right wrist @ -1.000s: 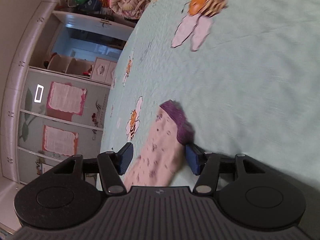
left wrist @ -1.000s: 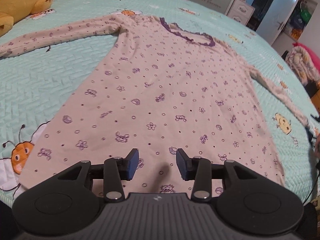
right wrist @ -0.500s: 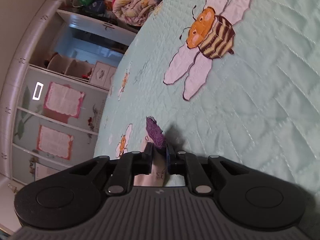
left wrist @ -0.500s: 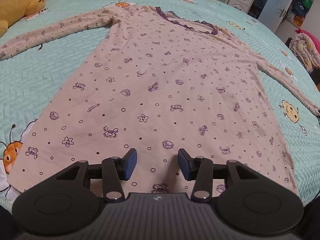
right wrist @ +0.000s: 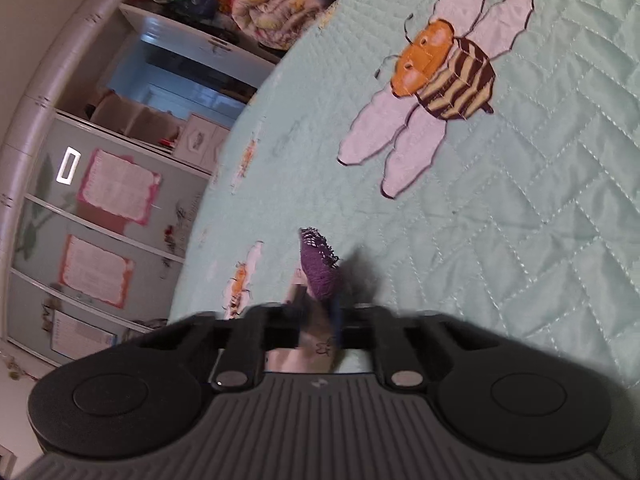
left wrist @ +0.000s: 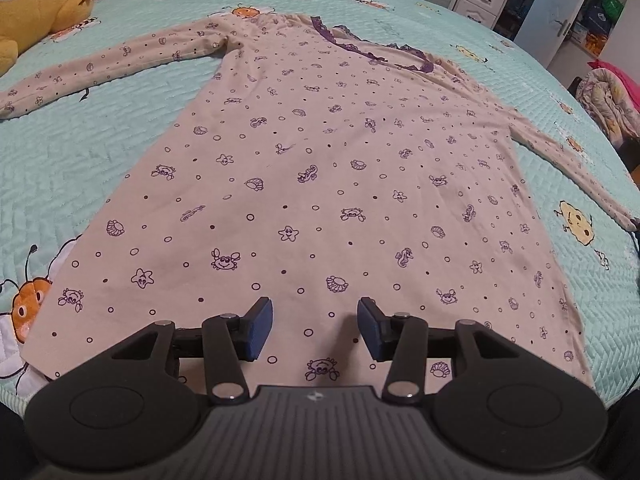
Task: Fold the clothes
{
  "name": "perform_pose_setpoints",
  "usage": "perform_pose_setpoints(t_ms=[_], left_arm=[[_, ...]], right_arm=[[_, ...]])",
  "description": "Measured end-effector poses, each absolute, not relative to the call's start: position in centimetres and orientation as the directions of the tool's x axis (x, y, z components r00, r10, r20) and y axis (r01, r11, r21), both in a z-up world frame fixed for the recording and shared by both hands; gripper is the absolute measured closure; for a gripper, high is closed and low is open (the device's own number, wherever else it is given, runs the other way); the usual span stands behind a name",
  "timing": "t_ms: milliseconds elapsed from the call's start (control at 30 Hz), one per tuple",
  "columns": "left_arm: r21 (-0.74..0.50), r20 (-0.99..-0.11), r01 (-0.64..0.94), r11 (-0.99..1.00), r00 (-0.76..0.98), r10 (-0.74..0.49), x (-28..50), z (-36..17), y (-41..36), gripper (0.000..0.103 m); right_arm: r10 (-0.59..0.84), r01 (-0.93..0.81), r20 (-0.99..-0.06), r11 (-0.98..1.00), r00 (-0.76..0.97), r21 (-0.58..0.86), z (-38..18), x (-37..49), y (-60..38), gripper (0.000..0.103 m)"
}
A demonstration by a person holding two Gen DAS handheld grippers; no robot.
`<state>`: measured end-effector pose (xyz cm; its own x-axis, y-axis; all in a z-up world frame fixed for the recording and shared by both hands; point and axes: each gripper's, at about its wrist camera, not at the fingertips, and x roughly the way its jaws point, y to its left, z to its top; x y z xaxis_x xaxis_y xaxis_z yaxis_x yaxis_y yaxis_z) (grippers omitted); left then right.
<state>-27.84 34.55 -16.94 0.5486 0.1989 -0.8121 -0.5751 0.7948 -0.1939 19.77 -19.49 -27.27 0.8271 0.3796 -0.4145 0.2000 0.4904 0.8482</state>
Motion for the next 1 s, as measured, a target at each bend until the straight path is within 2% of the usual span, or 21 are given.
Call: perform_pose_setpoints(t_ms=[167, 400, 667, 833, 1000], left_arm=[[-0.21, -0.81, -0.586, 0.783, 0.553, 0.197, -28.5, -17.1, 35.1, 0.053], [-0.247, -0.794, -0.582, 0.775, 0.58, 0.182, -29.2, -17.0, 35.5, 0.052], [-0.317, -0.765, -0.604, 0.732, 0.618, 0.179, -31.9, -17.1, 37.1, 0.051], [-0.371, -0.744, -0.602, 0.707, 0.648, 0.161, -33.8, -17.6, 38.0, 0.051], [-0.431, -0.714, -0.579, 0.693, 0.687, 0.13, -35.4, -18.1, 38.7, 0.051]], right_arm=[[0.357, 0.165, -0.383, 0.51, 0.852, 0.844, -25.4, 18.9, -19.3, 0.099], [0.362, 0.03, -0.337, 0.641, 0.869, 0.767, -19.0, 18.2, -15.3, 0.1], [0.546, -0.249, -0.24, 0.672, 0.802, 0.698, -10.9, 15.9, -1.7, 0.1], [0.661, -0.416, -0.233, 0.667, 0.713, 0.618, -7.2, 13.2, 9.6, 0.1], [0.757, -0.513, -0.227, 0.6, 0.613, 0.614, -5.2, 10.3, 18.4, 0.1]])
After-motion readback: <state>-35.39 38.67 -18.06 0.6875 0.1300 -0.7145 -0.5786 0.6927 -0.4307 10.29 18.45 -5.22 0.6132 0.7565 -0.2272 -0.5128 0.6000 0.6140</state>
